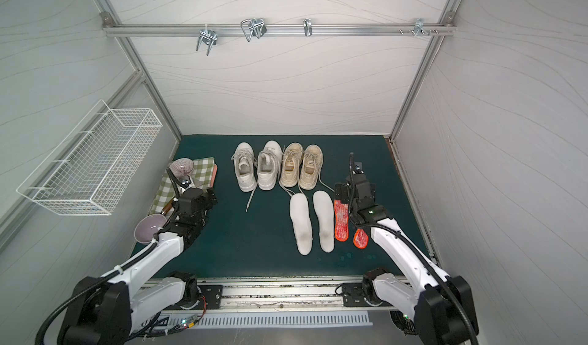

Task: Remove the insole from the shoe
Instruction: Reset both arms

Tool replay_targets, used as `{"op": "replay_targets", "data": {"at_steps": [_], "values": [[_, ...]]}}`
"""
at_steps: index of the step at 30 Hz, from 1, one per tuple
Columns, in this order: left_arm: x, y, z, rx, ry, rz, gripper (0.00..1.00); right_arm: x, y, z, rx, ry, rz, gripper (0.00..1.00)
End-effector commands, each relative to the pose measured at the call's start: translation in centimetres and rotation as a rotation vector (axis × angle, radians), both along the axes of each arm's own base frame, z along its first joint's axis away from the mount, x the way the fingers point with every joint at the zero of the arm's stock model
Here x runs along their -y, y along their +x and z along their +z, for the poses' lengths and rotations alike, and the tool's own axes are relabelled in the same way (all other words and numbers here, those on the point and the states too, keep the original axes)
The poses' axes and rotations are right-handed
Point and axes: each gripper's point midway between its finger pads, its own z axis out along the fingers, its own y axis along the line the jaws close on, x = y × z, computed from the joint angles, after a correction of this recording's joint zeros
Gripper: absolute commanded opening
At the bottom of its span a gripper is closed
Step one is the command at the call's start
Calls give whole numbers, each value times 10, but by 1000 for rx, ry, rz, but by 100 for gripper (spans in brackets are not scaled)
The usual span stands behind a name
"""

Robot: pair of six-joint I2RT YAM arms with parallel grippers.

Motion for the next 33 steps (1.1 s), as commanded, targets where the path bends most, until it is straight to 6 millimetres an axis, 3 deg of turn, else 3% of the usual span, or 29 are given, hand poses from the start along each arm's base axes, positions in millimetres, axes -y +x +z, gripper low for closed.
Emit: {"op": "replay_targets", "data": {"at_steps": [1,3,8,12,13,15,18,23,33], "values": [[2,30,14,89,44,-84,100,11,24,-1,100,25,-1,99],[6,38,-4,63,17,-122,100,12,28,-15,113,17,8,99],[19,58,-8,94,-38,-259,99,7,38,-55,146,-37,64,99],[17,68,-26,177,-69,-295,99,8,44,-50,208,-4,107,99],[21,66,-35,102,-100,-310,99,12,45,-53,217,24,105,99],[20,74,-34,95,-97,-312,100,11,48,-59,221,57,140,99],[20,75,-35,75,-105,-310,100,-7,57,-78,192,63,251,99],[20,74,-35,80,-104,-312,100,16,64,-81,159,98,135,99],[21,74,-36,71,-105,-312,100,17,64,-81,156,88,125,99]]}}
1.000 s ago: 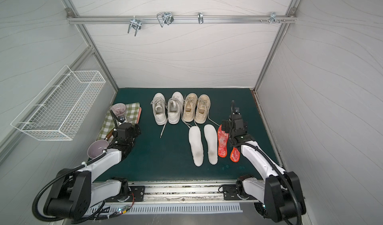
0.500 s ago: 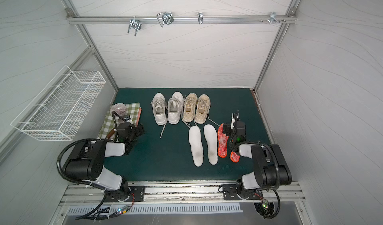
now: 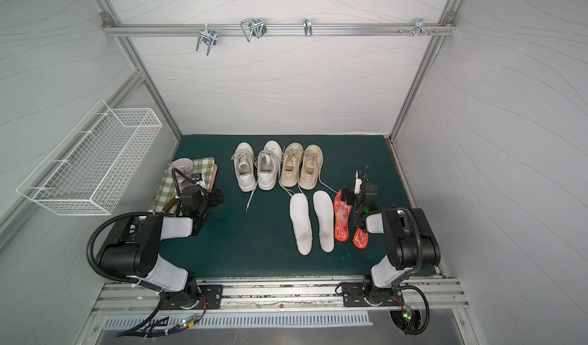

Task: Remove the insole from the shoe
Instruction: Reset both arms

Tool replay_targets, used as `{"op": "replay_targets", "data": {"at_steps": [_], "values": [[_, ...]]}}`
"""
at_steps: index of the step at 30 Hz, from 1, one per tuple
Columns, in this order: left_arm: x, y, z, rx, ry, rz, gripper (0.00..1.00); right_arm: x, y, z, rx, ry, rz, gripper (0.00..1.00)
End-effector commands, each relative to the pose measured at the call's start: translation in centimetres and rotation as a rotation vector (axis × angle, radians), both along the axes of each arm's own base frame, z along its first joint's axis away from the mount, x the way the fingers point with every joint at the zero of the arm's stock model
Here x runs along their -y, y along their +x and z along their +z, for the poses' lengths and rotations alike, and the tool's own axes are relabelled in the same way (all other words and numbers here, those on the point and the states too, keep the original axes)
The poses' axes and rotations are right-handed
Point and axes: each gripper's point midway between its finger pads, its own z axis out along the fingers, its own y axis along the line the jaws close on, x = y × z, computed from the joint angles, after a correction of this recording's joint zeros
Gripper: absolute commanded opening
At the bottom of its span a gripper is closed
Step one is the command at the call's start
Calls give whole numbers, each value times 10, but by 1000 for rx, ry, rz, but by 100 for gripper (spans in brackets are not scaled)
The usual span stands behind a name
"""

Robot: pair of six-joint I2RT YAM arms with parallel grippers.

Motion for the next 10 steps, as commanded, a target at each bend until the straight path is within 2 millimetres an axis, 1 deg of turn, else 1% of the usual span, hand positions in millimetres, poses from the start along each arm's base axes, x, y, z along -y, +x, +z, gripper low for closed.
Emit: {"op": "replay_targets", "data": {"at_steps": [1,10], "values": [[0,14,24,78,13,-15,100,-1,7,12,47,1,5,99],[0,14,23,77,12,-15,100,-2,8,11,41,5,13,99]]}}
